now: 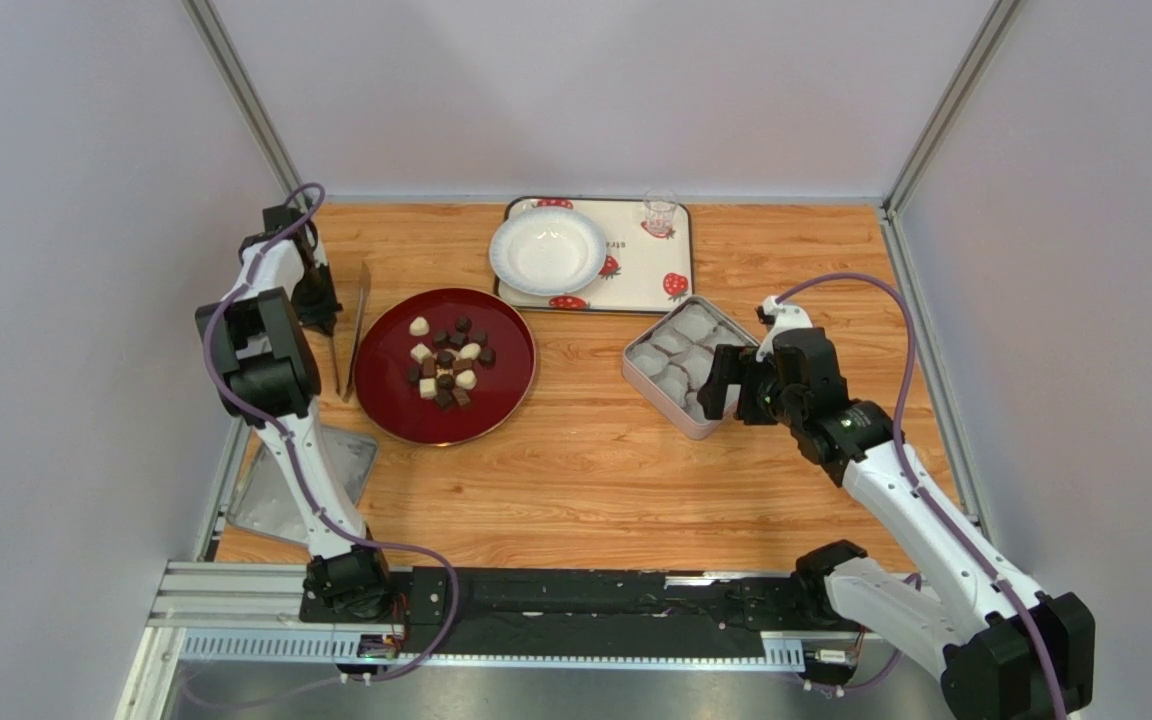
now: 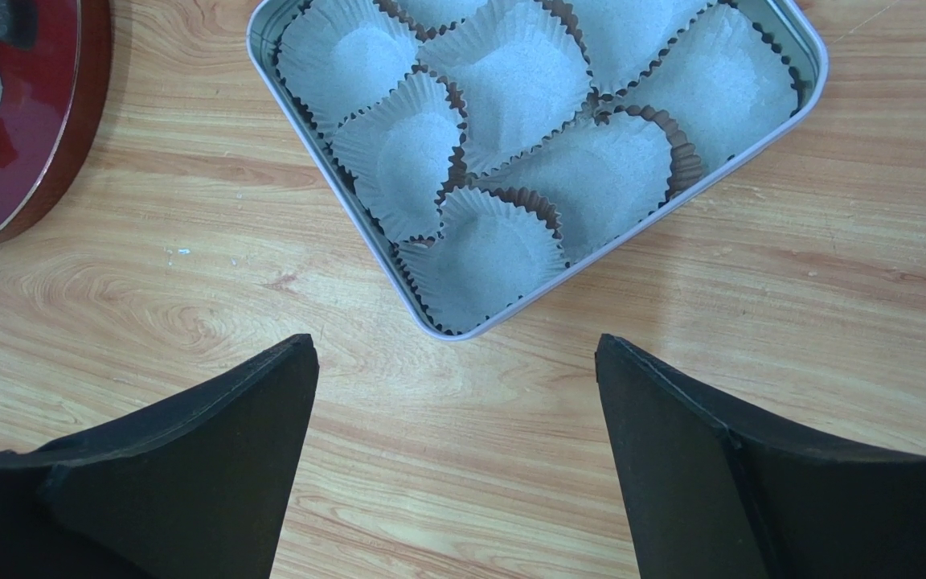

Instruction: Pack the chocolate

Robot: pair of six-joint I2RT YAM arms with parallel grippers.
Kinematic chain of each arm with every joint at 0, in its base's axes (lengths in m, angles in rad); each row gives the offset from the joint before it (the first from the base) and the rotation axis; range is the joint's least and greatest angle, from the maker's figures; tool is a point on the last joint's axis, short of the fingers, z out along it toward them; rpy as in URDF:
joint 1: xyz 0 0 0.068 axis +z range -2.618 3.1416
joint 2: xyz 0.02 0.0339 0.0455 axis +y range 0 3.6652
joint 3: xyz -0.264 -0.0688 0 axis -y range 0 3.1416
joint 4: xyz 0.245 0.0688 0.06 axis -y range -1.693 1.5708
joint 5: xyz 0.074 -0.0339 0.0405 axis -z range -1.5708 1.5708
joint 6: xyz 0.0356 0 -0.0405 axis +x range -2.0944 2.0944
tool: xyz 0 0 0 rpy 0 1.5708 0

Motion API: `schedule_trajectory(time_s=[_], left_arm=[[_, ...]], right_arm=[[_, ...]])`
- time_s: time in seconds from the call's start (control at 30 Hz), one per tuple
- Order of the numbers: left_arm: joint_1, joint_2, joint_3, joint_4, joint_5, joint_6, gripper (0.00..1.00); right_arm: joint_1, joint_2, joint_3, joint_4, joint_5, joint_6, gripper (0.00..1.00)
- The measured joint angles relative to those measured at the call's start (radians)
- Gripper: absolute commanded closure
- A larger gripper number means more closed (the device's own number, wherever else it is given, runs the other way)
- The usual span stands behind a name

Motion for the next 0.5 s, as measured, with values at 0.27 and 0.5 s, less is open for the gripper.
schedule_trajectory(time_s=[0.27,0.5], left_arm=[[0.000,-0.063,-0.009,-0.021,-0.040,0.030,1.00],[0.000,-0.270,-0.012,-0.047,-0.049,0.024,1.00]], right_arm=[[0.000,-0.004,-0.002,0.003,-0.011,-0.003,0.12],[0.000,-0.030,-0.002,0.002,-0.040,-0.003,0.11]])
